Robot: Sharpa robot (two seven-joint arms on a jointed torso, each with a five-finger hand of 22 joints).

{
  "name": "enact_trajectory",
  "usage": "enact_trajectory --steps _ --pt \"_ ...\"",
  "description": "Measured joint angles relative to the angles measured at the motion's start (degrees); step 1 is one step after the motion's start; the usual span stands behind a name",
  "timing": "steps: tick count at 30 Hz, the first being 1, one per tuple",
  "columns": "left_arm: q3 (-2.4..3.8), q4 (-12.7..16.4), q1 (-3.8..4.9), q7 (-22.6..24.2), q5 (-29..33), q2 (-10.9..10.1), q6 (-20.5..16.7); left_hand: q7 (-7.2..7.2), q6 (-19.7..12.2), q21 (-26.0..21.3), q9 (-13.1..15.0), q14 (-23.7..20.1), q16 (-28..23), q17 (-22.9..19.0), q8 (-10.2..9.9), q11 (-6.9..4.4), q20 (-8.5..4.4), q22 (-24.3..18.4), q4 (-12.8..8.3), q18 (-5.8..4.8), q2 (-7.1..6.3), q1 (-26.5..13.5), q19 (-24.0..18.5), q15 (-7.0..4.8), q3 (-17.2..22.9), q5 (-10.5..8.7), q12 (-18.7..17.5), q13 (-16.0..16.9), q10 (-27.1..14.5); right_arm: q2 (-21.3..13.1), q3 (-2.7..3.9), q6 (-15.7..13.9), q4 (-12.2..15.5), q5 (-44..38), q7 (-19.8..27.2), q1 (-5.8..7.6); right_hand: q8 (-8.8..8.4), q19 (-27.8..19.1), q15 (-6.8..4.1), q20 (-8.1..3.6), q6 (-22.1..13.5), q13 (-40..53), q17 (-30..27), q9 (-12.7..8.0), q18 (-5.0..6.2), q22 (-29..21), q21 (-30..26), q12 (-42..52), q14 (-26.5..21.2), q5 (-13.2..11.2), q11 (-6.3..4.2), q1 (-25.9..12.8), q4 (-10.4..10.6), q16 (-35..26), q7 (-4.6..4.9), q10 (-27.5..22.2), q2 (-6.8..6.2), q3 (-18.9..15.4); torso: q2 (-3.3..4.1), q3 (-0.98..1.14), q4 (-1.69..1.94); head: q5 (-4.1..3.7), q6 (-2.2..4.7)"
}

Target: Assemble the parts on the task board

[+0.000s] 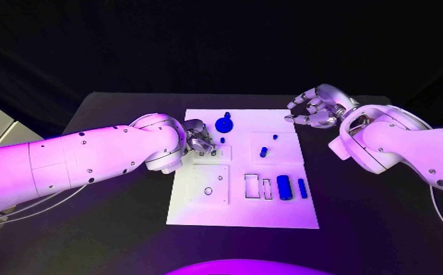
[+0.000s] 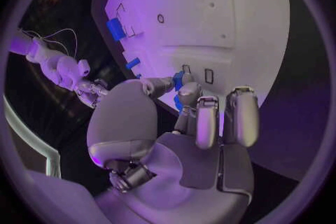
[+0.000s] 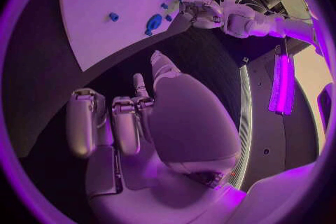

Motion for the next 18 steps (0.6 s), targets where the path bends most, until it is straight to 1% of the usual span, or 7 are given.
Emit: enact_trajectory --steps 13,18 --pt "-0.04 -0.6 -0.01 -0.3 -2.0 0.6 1.7 0.0 0.0 0.0 0.0 0.0 0.0 0.0 -0.1 0.01 0.0 0.0 0.0 0.0 0.01 0.0 0.0 0.0 0.0 0.24 0.0 -0.1 0.0 0.0 0.0 0.1 0.1 -0.1 0.0 0.0 0.0 0.0 0.0 0.0 0.0 0.0 0.0 0.0 0.0 0.0 0.0 0.0 0.0 0.0 0.0 0.0 0.0 0.0 0.0 0.0 0.0 0.0 -0.01 0.01 -0.02 -0.12 -0.21" --pt "-0.04 -0.7 -0.01 -0.7 -2.7 0.9 2.4 0.0 0.0 0.0 0.0 0.0 0.0 0.0 -0.2 0.01 0.0 0.0 0.0 0.01 0.02 0.0 0.0 0.0 0.0 0.24 0.0 -0.1 0.0 0.0 0.0 0.1 0.1 -0.1 -0.1 0.0 0.44 0.0 -0.22 0.0 0.0 0.0 0.0 -0.1 0.0 0.0 0.0 0.0 0.2 0.0 0.0 0.0 0.0 0.0 0.0 0.0 0.0 0.0 -0.01 0.01 0.02 -0.13 -0.35"
